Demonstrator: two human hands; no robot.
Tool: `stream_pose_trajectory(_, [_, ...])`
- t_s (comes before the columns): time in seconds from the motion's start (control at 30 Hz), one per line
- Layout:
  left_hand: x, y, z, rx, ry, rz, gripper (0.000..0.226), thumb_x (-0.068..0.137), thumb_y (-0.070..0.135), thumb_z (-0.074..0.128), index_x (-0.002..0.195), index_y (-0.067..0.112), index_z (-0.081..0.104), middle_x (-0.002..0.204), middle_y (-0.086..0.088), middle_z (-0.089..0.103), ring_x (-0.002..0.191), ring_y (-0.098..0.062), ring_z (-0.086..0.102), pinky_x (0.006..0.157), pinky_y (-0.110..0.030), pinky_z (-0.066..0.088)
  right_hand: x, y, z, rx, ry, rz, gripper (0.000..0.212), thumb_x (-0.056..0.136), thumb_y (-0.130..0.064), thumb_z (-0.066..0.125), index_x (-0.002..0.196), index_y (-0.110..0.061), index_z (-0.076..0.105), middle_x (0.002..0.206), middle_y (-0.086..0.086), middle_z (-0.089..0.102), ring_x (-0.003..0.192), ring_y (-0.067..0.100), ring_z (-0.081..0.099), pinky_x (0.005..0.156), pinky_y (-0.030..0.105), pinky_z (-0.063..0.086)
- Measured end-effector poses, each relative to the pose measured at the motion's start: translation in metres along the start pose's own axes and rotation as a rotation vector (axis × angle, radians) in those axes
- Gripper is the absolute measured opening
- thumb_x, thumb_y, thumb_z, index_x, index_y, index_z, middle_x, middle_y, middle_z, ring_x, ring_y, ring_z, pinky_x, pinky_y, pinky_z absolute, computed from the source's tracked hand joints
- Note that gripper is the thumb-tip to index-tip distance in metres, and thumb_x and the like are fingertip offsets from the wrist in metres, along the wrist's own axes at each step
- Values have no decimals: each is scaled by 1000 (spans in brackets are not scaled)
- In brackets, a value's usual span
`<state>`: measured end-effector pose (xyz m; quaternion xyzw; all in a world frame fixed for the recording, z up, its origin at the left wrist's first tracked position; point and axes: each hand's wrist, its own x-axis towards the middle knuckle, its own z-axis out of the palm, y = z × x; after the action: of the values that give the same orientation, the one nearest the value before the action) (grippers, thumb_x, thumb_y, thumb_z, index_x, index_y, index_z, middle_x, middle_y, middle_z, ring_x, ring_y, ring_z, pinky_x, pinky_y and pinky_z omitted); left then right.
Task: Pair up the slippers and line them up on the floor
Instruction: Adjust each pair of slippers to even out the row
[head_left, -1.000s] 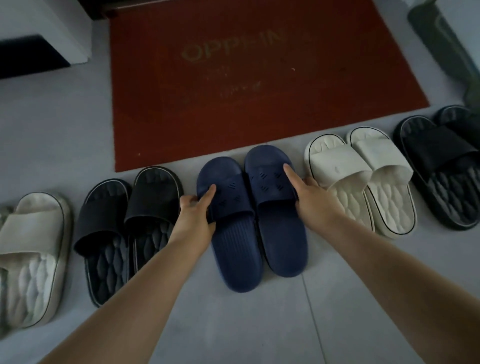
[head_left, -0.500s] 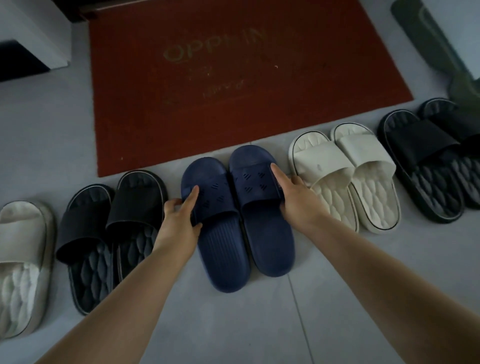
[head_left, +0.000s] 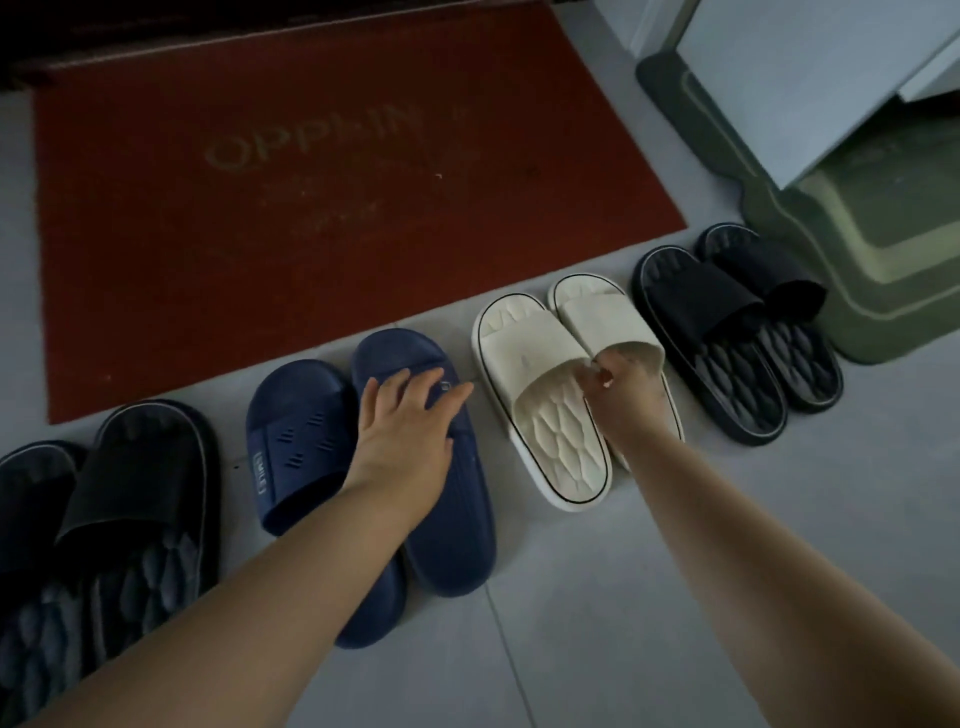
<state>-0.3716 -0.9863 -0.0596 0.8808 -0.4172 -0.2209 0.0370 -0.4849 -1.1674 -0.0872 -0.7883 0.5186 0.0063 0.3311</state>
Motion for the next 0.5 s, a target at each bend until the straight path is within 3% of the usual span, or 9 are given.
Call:
stream_pose_trajectory(0.07, [3,-8,4,48,-17,-37,57,97,20,40,146,36,17,157,3,14,145,-25,9,120,-44,-1,2,1,4,-55,62,-26,22,92,-25,51,74,-14,50,96,6,56,73,21,44,63,25,29])
stream_pose_trajectory(0.2, [-6,-20,10,87,-40,-42,63,96,14,40,147,38,12,158,6,13,145,-23,11,121,-44,-1,-4,6,12,-63,84,-49,24,90,-22,52,68,-13,47,98,8,58,72,19,44,59,25,25])
stream_pose_trajectory(0.37, [-10,-22,6,22,-49,-42,54,98,29,39,147,36,17,157,7,16,146,-20,13,121,-44,0,-9,0,16,27,99,7,21,90,-20,52,85,-3,63,99,14,61,83,27,54,66,25,32])
stream_pose_trajectory(0.43, [-13,-22,3,-54,-52,-47,54,96,37,42,146,35,21,157,7,19,145,-21,15,121,-43,1,-13,-1,13,62,58,37,21,90,-22,54,93,-3,64,92,11,60,93,29,59,68,23,33])
stream_pose_trajectory(0.5, [-20,-24,-1,-177,-36,-62,55,94,40,46,145,32,26,155,6,26,144,-21,21,121,-43,4,-23,-2,8,77,20,71,25,89,-24,57,106,-8,63,100,11,64,103,28,60,74,22,34])
